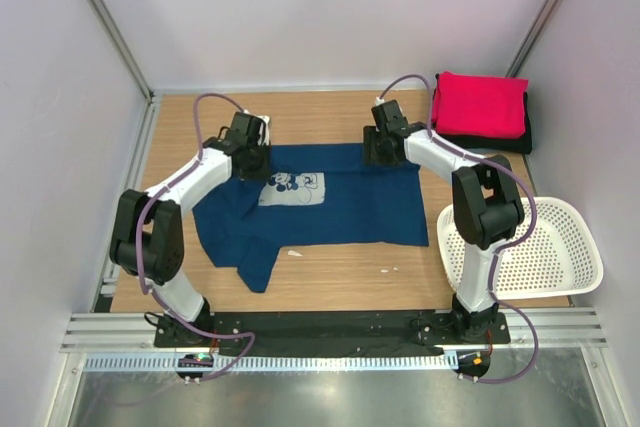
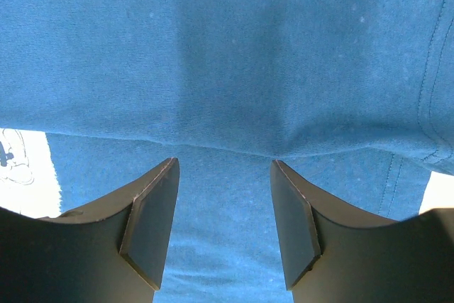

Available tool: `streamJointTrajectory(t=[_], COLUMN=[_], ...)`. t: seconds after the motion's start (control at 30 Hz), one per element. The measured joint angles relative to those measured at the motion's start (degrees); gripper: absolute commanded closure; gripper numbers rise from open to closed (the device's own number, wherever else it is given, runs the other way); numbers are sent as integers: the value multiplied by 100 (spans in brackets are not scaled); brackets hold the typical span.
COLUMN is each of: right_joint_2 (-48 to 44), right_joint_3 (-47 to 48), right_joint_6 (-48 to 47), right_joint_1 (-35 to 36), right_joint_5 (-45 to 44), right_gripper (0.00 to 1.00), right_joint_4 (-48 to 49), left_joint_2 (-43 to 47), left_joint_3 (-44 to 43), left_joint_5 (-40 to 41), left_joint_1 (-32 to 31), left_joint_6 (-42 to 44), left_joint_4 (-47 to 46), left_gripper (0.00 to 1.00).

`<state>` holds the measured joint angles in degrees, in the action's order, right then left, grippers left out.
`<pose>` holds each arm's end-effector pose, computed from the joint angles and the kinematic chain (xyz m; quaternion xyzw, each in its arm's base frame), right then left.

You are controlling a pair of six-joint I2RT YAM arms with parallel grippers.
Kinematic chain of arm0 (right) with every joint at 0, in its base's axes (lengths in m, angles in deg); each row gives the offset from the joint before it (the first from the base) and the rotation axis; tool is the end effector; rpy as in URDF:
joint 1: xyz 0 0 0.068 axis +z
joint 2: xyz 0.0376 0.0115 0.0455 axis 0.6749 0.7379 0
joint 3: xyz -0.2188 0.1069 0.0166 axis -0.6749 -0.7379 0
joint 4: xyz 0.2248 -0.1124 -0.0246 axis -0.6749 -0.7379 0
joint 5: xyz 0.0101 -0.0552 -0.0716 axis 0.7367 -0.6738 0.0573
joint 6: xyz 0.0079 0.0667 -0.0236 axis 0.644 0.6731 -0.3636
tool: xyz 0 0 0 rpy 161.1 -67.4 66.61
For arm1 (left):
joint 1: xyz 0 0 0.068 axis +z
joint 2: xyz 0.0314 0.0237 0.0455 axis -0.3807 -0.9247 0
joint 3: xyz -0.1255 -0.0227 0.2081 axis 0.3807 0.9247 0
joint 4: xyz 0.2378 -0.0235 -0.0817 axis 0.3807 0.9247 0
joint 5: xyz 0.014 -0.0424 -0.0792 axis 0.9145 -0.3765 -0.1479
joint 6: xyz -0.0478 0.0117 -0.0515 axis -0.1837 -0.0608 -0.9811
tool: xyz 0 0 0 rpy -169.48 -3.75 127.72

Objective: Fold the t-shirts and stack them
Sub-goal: Fold the tshirt

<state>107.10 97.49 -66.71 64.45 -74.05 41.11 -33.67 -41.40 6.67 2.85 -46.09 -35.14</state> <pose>0.3862 0.1501 0.1586 -0.0097 0.9533 0.0628 0.2954 0.3378 -0.1204 0.1866 0.0310 0.9549 -0.0947 0.2799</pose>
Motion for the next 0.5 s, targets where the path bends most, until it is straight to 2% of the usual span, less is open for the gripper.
streamJointTrajectory(t=[0.33, 0.5], right_joint_2=[28, 87], right_joint_3=[0, 2], right_joint_6=[28, 31], right_joint_1=[0, 0], right_joint_5=[0, 0], right_gripper=[41, 41], right_joint_4=[-31, -33], left_joint_2=[-79, -262], left_joint_3=[24, 22], left_joint_5=[-625, -780], left_joint_1=[-138, -190], left_joint_6=[155, -181], left_joint_4=[654, 752], left_gripper=[100, 100])
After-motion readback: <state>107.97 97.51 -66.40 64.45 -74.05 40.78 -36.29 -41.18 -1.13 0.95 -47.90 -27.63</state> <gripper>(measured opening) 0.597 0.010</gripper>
